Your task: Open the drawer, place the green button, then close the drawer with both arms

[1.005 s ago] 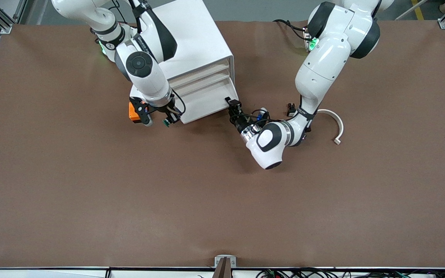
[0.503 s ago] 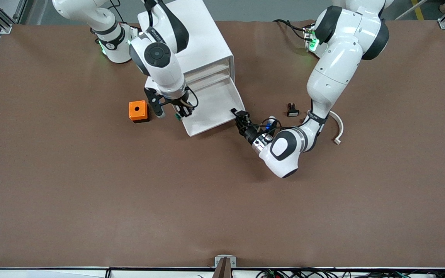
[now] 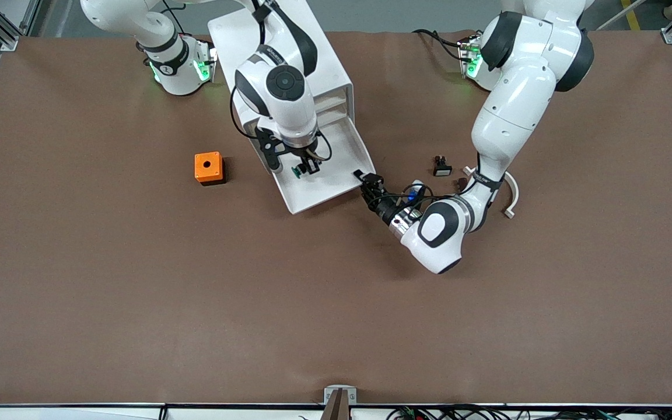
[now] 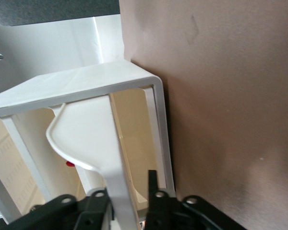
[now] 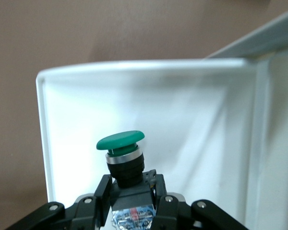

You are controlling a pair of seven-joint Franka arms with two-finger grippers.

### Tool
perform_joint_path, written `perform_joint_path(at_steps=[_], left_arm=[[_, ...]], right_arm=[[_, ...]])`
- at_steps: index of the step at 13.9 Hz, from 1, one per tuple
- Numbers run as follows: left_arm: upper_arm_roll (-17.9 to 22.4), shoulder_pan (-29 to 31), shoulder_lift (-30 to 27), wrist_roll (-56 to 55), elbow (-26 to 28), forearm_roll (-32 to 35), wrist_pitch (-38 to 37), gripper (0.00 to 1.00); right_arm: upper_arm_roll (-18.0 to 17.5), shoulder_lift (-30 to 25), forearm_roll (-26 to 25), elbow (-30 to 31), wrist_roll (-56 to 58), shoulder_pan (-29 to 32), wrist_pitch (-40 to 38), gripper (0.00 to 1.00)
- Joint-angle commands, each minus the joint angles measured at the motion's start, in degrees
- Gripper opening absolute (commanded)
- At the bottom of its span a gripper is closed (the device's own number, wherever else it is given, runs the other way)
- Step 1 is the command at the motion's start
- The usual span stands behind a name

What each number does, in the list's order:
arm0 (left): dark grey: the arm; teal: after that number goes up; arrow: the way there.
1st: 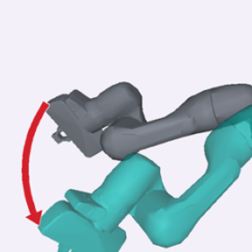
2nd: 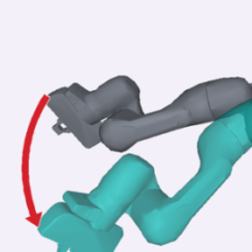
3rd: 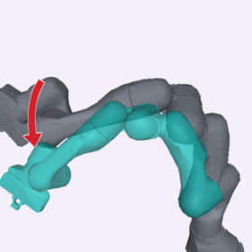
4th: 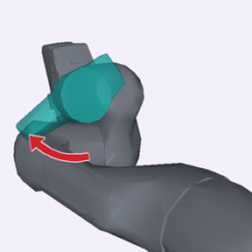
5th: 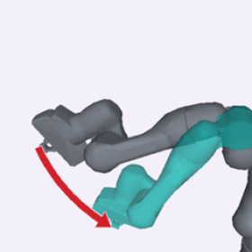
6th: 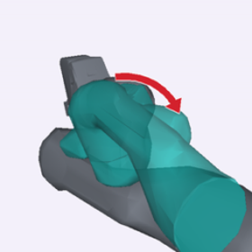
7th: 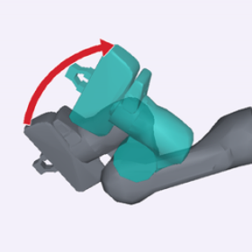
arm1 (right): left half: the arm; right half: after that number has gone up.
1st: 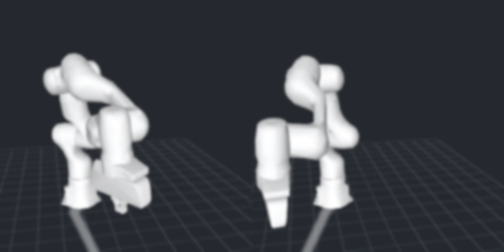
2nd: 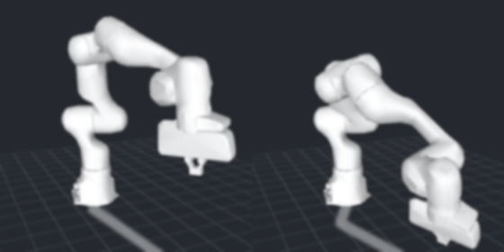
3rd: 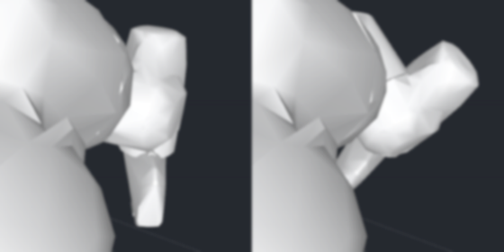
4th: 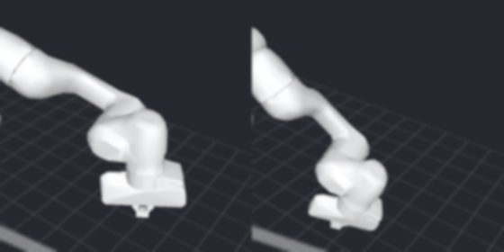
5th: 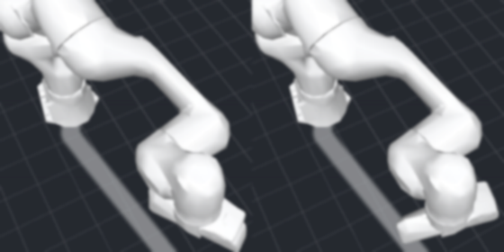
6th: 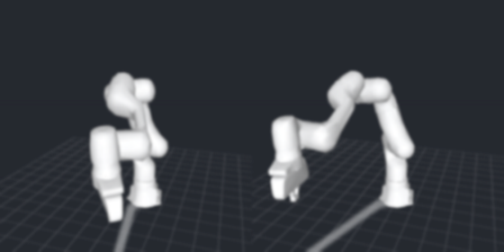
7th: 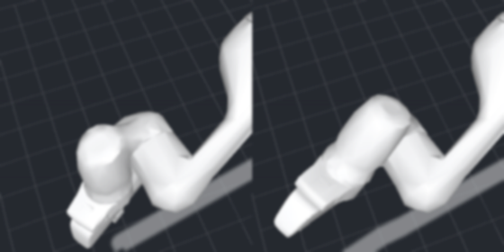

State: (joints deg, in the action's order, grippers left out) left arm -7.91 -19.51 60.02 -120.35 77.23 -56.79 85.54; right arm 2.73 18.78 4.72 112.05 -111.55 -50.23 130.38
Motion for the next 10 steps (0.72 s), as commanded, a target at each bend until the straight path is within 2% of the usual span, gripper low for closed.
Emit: perform_joint_path(at_steps=[1, 2, 3, 6, 10], left_arm=[[0.4, 0.3, 0.6, 0.6, -0.9, -0.8, 2.0, 0.83], [0.4, 0.4, 0.5, 0.6, -1.2, -0.8, 2.3, 0.94], [0.4, 0.6, 0.5, 1.3, -2.6, -0.8, 2.4, 1.00], [-0.4, 1.0, -0.3, 7.0, -3.4, -0.8, 2.4, 1.00], [0.1, 1.0, -0.8, 17.1, -7.4, -0.4, 2.3, 1.00]], right_arm=[[0.4, 1.5, -0.3, -2.4, -2.0, -1.9, -0.8, 0.00], [0.4, 1.5, -0.3, -2.4, -2.3, -2.5, -0.8, 0.00], [0.4, 1.7, -0.3, -2.4, -3.4, -2.9, -0.8, 0.00], [0.4, 3.1, -0.3, -3.6, -4.0, -3.6, -0.9, 0.00], [0.4, 3.6, -0.3, -3.7, -5.0, -4.5, -0.9, 0.00]])
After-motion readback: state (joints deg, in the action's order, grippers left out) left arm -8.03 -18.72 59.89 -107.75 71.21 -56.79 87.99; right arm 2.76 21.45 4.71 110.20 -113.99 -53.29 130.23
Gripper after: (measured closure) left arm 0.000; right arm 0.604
